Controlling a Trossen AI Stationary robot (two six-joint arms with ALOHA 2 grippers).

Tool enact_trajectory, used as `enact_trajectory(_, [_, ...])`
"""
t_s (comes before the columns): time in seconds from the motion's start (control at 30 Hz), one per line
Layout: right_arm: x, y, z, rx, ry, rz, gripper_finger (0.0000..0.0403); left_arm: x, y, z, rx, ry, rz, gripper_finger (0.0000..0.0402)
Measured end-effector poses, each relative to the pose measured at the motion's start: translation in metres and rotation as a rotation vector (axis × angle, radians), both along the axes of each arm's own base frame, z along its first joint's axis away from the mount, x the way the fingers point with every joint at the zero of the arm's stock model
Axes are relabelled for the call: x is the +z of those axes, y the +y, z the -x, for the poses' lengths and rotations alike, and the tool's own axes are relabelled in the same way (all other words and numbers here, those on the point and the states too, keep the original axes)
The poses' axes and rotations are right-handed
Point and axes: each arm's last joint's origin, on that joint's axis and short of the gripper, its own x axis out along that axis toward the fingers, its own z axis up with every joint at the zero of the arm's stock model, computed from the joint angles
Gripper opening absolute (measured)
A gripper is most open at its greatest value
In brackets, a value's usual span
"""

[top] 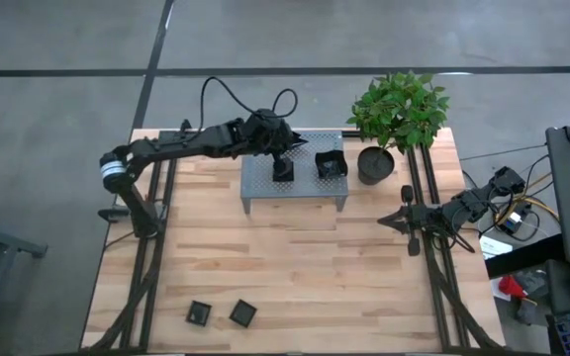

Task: Pick & Place Mini shaped plates
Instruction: Stack the black drop-shaped plate on top of the black drop-shaped plates on the shelf, then stack the black square plate on top of the black square plates on the shelf

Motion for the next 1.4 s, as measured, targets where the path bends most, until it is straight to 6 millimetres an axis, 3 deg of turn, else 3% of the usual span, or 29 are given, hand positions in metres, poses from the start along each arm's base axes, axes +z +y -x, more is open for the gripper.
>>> enact_trajectory(1.17, [0.0000,0.0000,0.0000,0.000,0.000,0.000,0.0008,0.0008,-0.0012,0.0052,-0.009,0.058,-0.027,0.0001])
enact_trajectory(1.4, [0.0000,0.0000,0.0000,0.000,0.000,0.000,0.0008,0.0017,-0.0017,0.0050,-0.007,0.055,-0.028,0.0051])
